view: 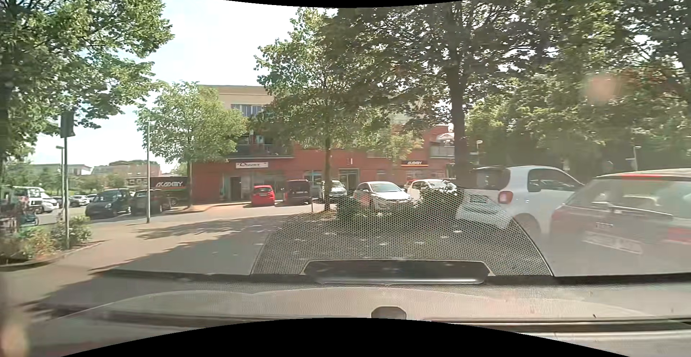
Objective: Follow the waypoints while adhering to traffic rules and regulations
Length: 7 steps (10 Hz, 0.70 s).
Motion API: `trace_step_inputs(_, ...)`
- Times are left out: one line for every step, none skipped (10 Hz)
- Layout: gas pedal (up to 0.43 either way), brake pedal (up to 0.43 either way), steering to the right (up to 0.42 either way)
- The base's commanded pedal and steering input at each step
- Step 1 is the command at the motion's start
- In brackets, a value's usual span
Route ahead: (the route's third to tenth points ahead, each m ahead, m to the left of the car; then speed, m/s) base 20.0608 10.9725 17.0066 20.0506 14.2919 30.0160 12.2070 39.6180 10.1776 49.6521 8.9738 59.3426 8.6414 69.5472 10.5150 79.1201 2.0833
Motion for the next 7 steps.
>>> trace_step_inputs(0.079,0.018,-0.617)
trace_step_inputs(0.079,0.018,-0.603)
trace_step_inputs(0.079,0.018,-0.585)
trace_step_inputs(0.079,0.018,-0.52)
trace_step_inputs(0.079,0.018,-0.431)
trace_step_inputs(0.079,0.018,-0.37)
trace_step_inputs(0.079,0.018,-0.291)
